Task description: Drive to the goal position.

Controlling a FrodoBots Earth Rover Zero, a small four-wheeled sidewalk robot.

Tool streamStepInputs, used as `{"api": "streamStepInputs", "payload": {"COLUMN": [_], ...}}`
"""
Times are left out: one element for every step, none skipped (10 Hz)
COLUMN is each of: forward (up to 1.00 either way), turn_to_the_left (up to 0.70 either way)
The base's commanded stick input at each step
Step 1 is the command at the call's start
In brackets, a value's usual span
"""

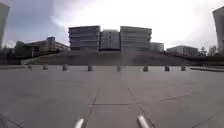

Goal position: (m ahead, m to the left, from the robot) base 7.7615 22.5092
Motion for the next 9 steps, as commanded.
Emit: {"api": "streamStepInputs", "payload": {"forward": [1.0,1.0,1.0,1.0,1.0,1.0,1.0,1.0,1.0], "turn_to_the_left": [0.0,0.0,0.0,0.0,0.0,0.0,0.0,0.0,-0.19]}}
